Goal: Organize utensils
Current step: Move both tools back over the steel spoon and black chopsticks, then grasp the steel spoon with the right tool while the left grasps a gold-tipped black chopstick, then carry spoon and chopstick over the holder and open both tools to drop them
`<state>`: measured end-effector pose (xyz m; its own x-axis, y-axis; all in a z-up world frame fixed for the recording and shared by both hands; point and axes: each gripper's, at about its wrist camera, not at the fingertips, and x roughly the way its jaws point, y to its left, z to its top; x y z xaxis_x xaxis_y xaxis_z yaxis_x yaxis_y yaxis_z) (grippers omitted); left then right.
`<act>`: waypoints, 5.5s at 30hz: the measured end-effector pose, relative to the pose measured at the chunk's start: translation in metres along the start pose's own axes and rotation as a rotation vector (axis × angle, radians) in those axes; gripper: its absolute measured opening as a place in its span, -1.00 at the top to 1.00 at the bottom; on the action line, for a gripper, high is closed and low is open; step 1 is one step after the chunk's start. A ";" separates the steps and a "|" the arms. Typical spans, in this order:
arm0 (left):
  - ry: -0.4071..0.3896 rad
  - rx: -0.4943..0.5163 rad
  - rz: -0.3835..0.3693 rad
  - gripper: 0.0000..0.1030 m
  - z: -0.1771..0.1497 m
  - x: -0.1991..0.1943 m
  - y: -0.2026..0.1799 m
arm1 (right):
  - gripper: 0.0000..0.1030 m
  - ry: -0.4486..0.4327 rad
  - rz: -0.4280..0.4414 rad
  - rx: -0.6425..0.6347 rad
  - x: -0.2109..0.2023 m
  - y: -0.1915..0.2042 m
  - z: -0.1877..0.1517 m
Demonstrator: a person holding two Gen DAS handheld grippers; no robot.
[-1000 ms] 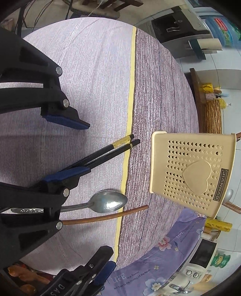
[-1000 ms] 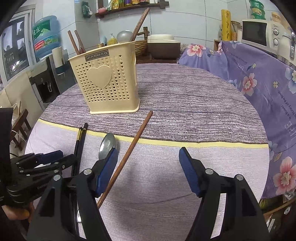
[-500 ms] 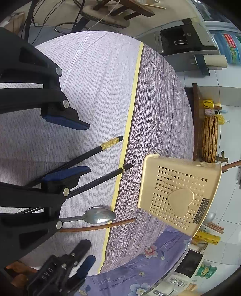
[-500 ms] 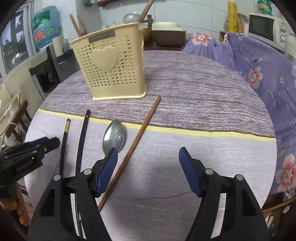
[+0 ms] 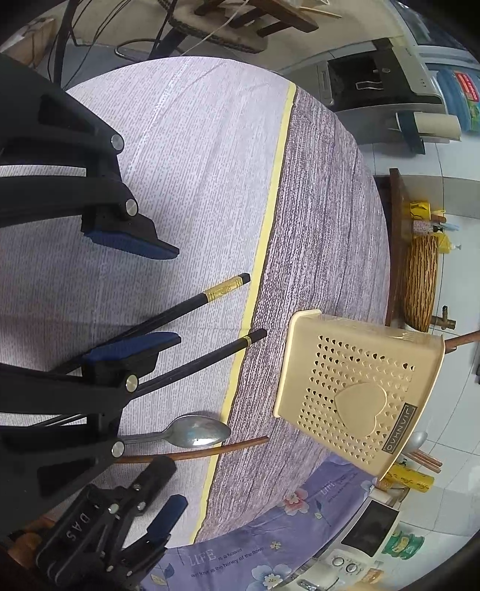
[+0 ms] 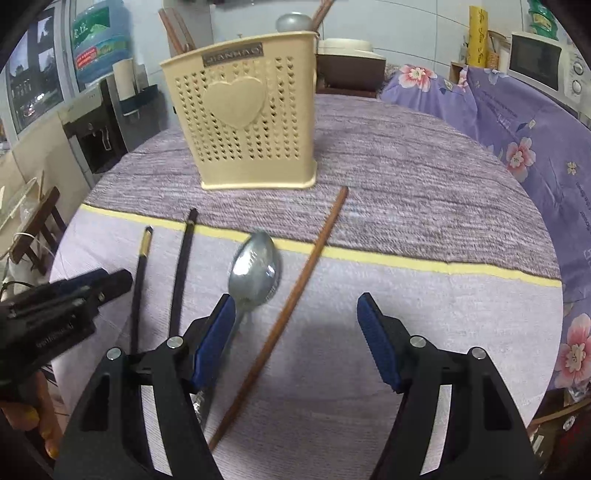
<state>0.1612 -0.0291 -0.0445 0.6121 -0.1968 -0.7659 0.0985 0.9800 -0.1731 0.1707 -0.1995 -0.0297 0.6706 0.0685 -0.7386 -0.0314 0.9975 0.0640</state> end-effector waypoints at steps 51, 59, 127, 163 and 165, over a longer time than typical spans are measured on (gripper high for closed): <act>0.009 -0.065 -0.023 0.20 0.007 0.001 0.022 | 0.26 -0.132 0.156 0.068 -0.037 0.008 0.035; 0.045 -0.071 -0.022 0.20 0.024 0.018 0.015 | 0.27 -0.228 0.164 0.046 -0.081 0.000 0.037; -0.331 -0.002 -0.213 0.84 0.112 -0.114 0.006 | 0.27 -0.293 0.215 -0.014 -0.088 -0.001 0.065; -0.408 0.031 -0.098 0.84 0.183 -0.052 -0.047 | 0.27 -0.396 -0.008 -0.102 0.005 0.005 0.163; -0.410 0.036 -0.092 0.84 0.181 -0.050 -0.046 | 0.27 -0.399 -0.018 -0.113 0.007 0.006 0.159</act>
<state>0.2680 -0.0587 0.1135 0.8604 -0.2622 -0.4370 0.1901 0.9607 -0.2022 0.2931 -0.1957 0.0728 0.9058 0.0606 -0.4192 -0.0837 0.9958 -0.0367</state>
